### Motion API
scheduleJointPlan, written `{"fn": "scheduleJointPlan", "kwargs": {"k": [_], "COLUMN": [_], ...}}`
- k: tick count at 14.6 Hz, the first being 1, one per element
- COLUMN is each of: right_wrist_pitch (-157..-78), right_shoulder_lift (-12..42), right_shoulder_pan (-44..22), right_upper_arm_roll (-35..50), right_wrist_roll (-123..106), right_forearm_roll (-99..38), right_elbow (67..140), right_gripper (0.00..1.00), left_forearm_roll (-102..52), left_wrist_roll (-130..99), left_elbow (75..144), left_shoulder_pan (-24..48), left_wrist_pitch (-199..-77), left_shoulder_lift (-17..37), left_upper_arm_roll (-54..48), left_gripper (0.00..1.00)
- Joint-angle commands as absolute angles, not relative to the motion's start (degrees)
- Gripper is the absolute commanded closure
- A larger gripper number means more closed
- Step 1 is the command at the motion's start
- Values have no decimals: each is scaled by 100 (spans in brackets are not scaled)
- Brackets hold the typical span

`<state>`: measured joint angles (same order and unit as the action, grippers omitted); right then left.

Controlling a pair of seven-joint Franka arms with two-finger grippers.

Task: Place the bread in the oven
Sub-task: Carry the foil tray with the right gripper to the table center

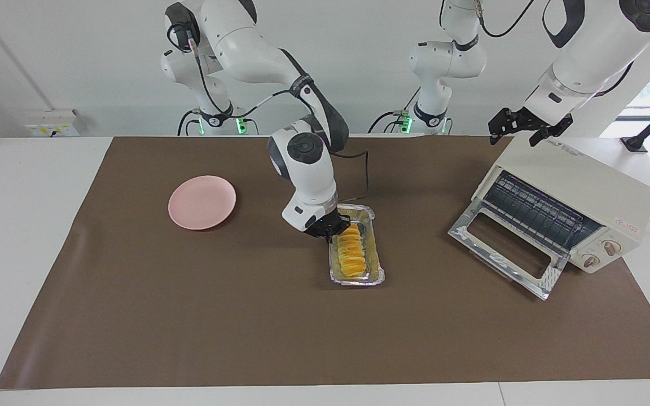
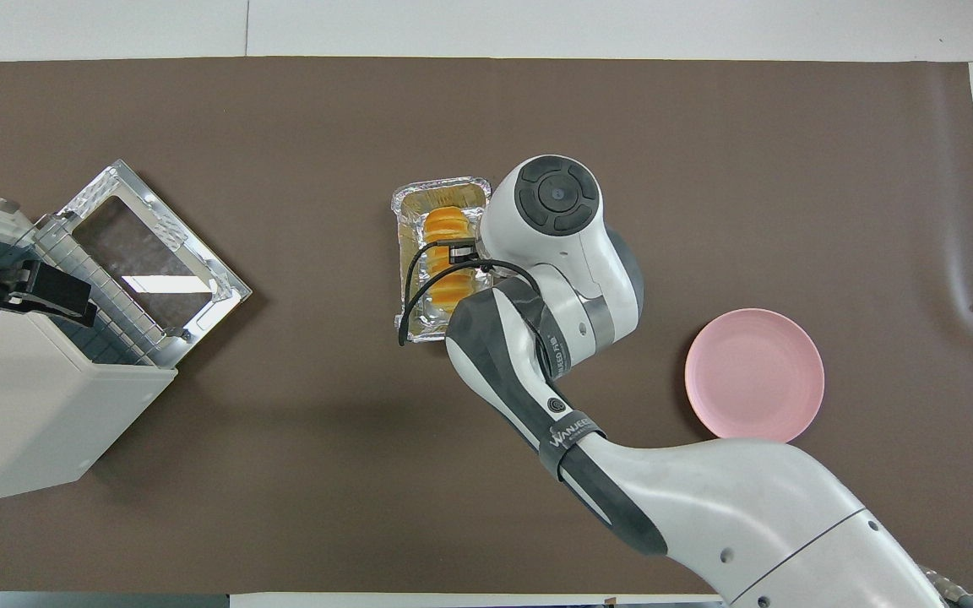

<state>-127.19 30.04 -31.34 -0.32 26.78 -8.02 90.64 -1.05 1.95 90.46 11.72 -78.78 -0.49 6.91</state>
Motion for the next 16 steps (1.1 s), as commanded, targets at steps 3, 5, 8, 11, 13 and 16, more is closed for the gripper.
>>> {"fn": "scheduleJointPlan", "kwargs": {"k": [3,5,8,11,13,16], "right_wrist_pitch": [-12982,-12885,-12683,-12263,-11946,-11699], "right_shoulder_lift": [2804,2804,2725,2401,2154,1855], "right_shoulder_pan": [-3164,-3147,-3103,-2709,-2261,-1602], "right_upper_arm_roll": [-44,-44,-53,-70,-70,-79], "right_wrist_roll": [2768,2952,3164,3147,3059,2674], "right_forearm_roll": [-879,-879,-879,-879,-870,-861], "right_elbow": [9448,9405,9343,9343,9343,9352], "right_gripper": [0,0,0,0,0,0], "left_forearm_roll": [18,18,18,35,44,35], "left_wrist_roll": [158,167,158,88,97,-454], "left_elbow": [9176,9176,9176,9228,9237,9150], "left_shoulder_pan": [1187,1195,1178,1178,1300,1826], "left_wrist_pitch": [-7963,-7928,-7954,-7980,-8338,-8701], "left_shoulder_lift": [-167,-167,-167,-202,-202,-71], "left_upper_arm_roll": [694,694,738,738,695,668], "left_gripper": [0,0,0,0,0,0]}}
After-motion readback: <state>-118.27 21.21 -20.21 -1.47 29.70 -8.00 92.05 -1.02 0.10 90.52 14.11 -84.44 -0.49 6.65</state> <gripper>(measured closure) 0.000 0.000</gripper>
